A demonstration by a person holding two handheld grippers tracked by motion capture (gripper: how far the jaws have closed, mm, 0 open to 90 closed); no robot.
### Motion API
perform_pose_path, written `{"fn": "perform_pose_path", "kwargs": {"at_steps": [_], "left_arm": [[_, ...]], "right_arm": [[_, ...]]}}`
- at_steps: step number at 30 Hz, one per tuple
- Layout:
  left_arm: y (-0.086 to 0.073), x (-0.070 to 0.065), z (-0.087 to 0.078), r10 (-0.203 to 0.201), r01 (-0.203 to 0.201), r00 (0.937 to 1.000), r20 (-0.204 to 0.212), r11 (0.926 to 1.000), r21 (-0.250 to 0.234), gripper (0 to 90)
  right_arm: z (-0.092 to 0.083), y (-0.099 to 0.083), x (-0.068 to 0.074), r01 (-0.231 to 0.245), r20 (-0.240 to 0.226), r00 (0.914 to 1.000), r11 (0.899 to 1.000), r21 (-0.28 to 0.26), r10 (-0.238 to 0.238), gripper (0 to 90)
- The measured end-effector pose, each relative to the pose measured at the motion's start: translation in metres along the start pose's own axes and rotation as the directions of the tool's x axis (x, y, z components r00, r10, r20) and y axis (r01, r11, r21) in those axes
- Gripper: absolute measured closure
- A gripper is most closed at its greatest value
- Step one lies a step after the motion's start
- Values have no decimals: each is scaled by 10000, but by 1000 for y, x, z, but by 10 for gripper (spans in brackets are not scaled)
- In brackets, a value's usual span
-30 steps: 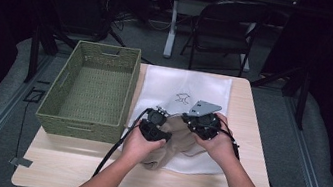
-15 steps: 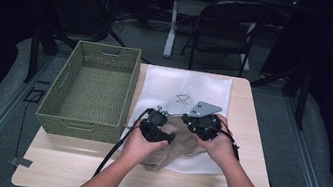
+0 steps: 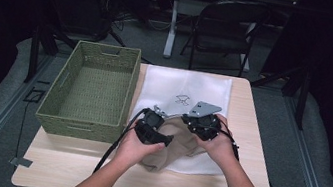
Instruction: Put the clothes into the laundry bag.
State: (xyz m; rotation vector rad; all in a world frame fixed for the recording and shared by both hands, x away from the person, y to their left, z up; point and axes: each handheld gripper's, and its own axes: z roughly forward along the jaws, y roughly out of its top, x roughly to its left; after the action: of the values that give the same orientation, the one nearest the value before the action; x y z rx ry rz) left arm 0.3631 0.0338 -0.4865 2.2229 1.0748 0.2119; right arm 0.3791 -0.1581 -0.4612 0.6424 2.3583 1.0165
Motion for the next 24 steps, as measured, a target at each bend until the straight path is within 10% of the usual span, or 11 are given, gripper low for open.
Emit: {"fn": "perform_pose_path", "kwargs": {"at_steps": [13,24], "left_arm": [[-17,1,-22,102,-99,9988,470,9999,-60,332],[-33,4,-7,-49,23,9981,612,9991,420,328]], "right_arm": [[0,0,0,42,8,10000,10000,45,-42,869],[0,0,1,50,36,10000,10000,28,-50,867]]}}
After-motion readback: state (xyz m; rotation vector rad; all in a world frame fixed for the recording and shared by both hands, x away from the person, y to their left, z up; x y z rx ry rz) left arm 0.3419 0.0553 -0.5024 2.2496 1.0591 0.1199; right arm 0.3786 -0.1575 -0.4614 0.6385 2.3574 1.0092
